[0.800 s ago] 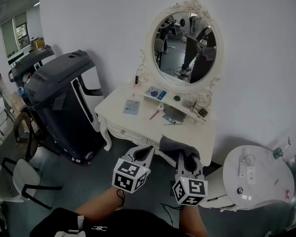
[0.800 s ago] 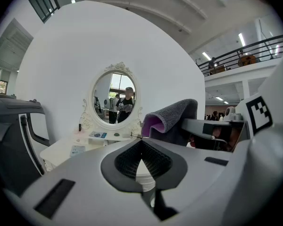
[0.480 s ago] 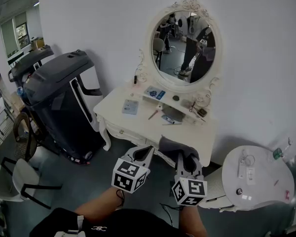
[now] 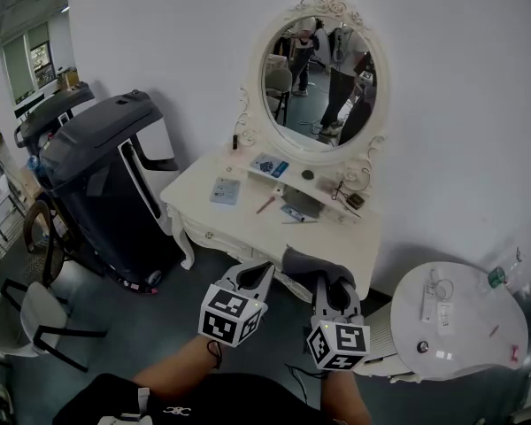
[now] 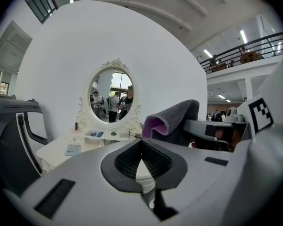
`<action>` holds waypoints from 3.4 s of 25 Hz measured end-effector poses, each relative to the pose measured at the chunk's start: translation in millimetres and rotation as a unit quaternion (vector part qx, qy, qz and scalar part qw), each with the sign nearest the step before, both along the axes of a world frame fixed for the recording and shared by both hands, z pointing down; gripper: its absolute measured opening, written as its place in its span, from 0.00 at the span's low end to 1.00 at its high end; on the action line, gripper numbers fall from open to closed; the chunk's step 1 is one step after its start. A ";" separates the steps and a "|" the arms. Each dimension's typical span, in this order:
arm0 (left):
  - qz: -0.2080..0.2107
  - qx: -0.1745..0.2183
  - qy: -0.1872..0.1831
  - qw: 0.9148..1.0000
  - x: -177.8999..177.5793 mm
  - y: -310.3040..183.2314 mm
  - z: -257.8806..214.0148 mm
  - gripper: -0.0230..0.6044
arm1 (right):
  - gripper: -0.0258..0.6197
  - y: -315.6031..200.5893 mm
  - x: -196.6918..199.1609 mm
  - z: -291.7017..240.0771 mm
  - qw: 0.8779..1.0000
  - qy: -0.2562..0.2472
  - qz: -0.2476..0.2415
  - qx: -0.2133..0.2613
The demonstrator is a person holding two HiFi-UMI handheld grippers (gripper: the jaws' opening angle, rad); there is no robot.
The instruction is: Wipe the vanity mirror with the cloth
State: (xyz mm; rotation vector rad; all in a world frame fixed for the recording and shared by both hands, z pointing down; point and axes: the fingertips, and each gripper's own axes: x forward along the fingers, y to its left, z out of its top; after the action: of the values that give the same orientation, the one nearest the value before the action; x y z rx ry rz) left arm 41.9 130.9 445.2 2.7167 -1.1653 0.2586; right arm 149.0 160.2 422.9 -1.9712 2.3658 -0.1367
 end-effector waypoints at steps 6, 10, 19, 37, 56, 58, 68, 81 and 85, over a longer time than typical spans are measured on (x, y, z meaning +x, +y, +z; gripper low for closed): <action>-0.003 -0.003 -0.005 1.000 20.8 8.1 7.0 0.04 | 0.10 4.5 20.9 6.9 1.000 0.002 -0.007 -0.004; -0.005 -0.007 -0.004 1.000 28.0 7.0 9.8 0.04 | 0.10 3.0 28.8 9.0 1.000 0.001 -0.008 -0.007; 0.009 -0.006 0.003 1.000 44.1 -18.4 14.5 0.03 | 0.10 -17.0 39.9 13.6 1.000 0.008 0.003 -0.009; 0.040 -0.027 0.027 0.998 43.2 -124.6 16.0 0.03 | 0.10 -115.6 32.8 14.5 0.999 0.014 0.025 -0.029; 0.075 -0.020 0.028 0.997 -15.0 -229.7 7.7 0.04 | 0.10 -216.7 -31.2 8.6 0.998 0.008 0.047 -0.028; 0.079 -0.021 0.029 0.996 -20.5 -237.8 9.6 0.03 | 0.10 -223.4 -36.6 11.3 0.998 0.007 0.052 -0.032; 0.080 -0.037 0.038 0.995 -25.9 -270.4 22.5 0.03 | 0.10 -251.4 -39.9 21.4 0.997 0.012 0.058 -0.043; 0.059 -0.029 0.018 0.998 23.2 -361.7 19.3 0.03 | 0.10 -350.2 9.8 17.5 0.999 -0.013 0.029 -0.027; 0.057 -0.028 0.013 0.998 48.3 -393.4 15.5 0.03 | 0.10 -383.5 38.3 15.4 0.999 -0.017 0.030 -0.028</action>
State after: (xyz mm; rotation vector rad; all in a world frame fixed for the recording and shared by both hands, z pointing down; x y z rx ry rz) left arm 90.2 -262.4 460.7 2.7323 -0.9824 0.2676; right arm 187.3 -223.3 438.4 -2.0447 2.3040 -0.2357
